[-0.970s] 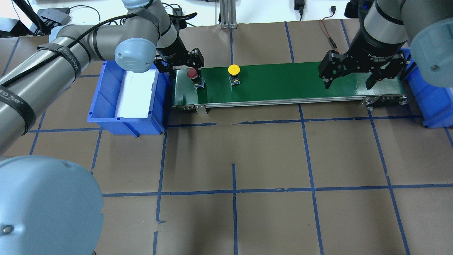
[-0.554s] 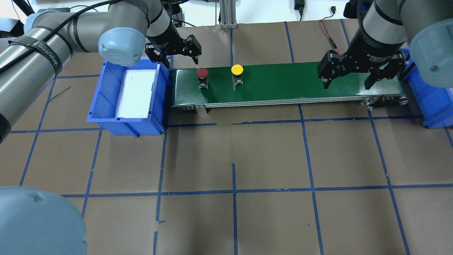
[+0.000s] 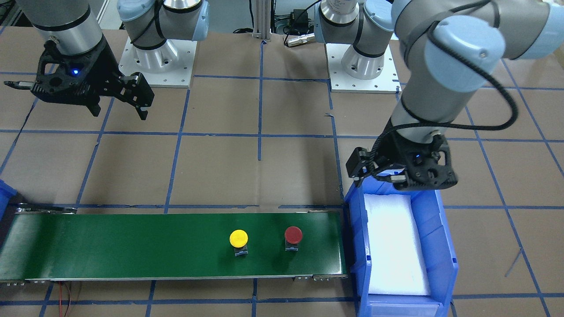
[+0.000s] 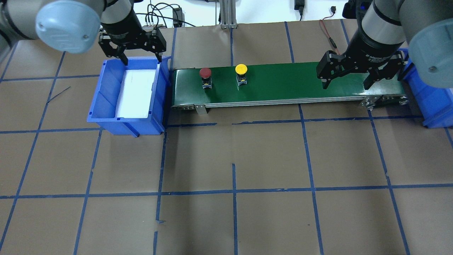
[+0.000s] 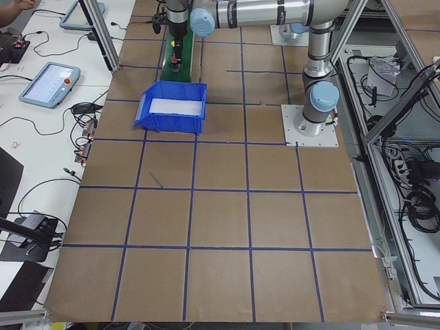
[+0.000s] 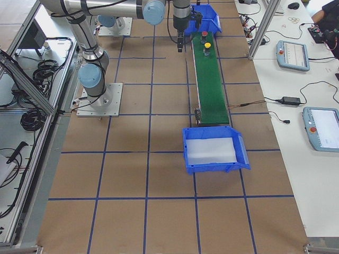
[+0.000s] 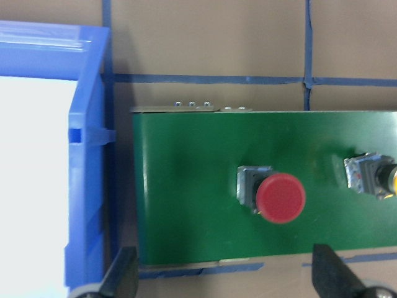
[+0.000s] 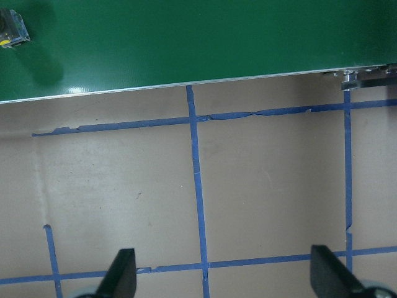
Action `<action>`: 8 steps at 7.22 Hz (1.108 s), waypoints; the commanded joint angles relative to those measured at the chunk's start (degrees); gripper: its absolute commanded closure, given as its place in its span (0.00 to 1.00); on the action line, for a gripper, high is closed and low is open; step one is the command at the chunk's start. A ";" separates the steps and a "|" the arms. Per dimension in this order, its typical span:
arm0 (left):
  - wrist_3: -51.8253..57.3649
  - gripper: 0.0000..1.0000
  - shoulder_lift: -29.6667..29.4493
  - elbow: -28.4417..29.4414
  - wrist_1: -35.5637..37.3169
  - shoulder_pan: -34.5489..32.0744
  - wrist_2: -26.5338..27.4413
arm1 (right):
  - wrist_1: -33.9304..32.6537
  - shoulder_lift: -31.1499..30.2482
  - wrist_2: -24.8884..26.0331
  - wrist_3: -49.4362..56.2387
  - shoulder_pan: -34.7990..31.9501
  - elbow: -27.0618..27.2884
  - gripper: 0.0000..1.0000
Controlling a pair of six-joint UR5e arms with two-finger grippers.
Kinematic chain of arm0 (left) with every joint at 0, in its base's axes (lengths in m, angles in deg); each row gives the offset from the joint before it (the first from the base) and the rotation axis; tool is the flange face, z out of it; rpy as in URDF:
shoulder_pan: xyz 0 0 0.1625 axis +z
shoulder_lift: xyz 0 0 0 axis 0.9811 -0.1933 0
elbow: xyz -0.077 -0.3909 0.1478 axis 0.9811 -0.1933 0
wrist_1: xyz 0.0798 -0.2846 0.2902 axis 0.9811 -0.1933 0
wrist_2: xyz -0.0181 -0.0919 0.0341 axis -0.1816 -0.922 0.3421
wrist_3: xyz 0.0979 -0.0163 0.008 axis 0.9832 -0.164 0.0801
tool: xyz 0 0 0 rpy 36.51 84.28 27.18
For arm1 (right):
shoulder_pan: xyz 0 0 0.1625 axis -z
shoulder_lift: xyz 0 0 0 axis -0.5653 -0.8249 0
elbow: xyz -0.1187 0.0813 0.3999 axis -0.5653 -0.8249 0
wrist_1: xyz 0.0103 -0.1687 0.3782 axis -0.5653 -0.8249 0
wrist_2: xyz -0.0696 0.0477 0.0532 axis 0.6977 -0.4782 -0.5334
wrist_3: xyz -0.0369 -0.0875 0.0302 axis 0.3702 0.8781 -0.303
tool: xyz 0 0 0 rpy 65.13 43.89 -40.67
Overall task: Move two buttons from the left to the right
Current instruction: 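Raise the left gripper and withdraw it above the bin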
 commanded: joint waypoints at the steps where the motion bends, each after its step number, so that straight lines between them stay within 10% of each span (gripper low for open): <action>1: 4.11 0.00 12.10 -3.45 -17.48 4.60 0.50 | 0.01 0.04 0.09 -0.03 0.03 0.04 0.00; 8: 4.47 0.00 10.58 -7.60 -7.10 -0.33 0.15 | 0.10 0.21 0.00 0.15 0.38 0.04 0.00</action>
